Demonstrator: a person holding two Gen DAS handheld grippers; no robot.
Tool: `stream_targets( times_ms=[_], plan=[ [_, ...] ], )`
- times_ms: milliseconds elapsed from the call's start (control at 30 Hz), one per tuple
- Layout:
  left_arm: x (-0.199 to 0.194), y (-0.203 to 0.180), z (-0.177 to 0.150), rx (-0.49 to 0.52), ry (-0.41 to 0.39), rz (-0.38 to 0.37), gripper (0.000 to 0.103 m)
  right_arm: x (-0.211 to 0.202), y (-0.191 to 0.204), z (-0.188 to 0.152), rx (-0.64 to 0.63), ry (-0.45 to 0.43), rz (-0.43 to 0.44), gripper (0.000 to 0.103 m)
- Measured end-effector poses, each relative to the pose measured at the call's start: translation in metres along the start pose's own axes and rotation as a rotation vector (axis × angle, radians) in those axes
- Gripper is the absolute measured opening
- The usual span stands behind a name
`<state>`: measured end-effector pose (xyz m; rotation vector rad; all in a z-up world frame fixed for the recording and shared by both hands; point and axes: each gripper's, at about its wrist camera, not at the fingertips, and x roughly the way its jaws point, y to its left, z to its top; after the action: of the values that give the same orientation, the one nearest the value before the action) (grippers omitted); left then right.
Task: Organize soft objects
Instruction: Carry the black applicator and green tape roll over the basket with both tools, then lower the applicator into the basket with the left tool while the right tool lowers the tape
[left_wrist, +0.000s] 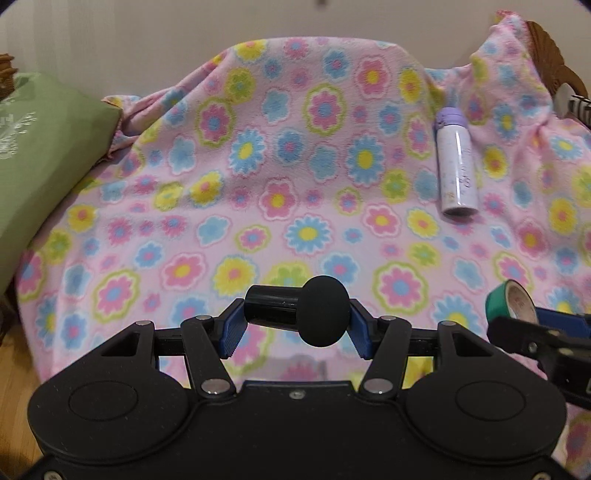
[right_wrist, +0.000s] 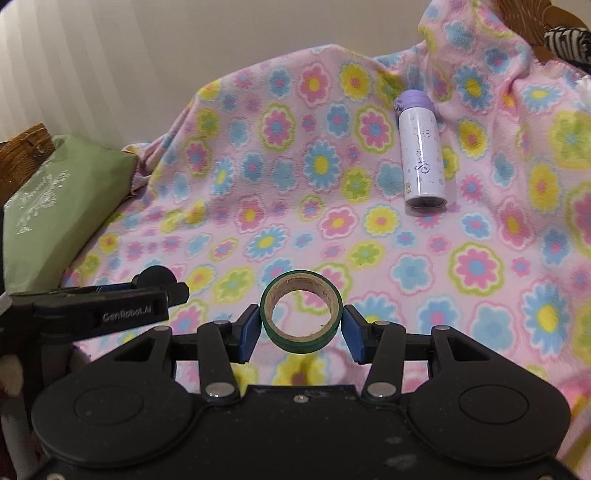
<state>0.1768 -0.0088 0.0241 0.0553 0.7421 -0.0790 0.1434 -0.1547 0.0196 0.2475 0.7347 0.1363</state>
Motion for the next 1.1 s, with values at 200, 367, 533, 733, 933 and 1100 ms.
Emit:
stream_targets(
  times_ms=[200, 367, 533, 733, 933, 1100],
  plan=[
    [-0.033, -0.009, -0.027, 0.004, 0.011, 0.005, 0.055, -0.036, 0.001, -0.023, 0.01, -0.01, 0.019, 0.047],
    [-0.047, -0.011, -0.052, -0.014, 0.051, 0.0, 0.055, -0.058, 0.002, -0.044, 0.025, -0.002, 0.03, 0.047],
    [-0.061, -0.015, -0.071, -0.024, 0.068, 0.005, 0.055, -0.075, 0.004, -0.065, 0.029, 0.01, 0.034, 0.047],
    [-0.077, -0.019, -0.088, -0.04, 0.067, 0.002, 0.055, -0.092, 0.01, -0.085, 0.016, 0.014, 0.012, 0.047],
    [-0.087, -0.021, -0.101, -0.039, 0.077, -0.006, 0.055, -0.105, 0.015, -0.1, 0.003, 0.029, -0.004, 0.047],
    [-0.083, -0.02, -0.108, -0.053, 0.108, -0.007, 0.055, -0.103, 0.013, -0.101, 0.017, 0.058, -0.035, 0.047]
  ],
)
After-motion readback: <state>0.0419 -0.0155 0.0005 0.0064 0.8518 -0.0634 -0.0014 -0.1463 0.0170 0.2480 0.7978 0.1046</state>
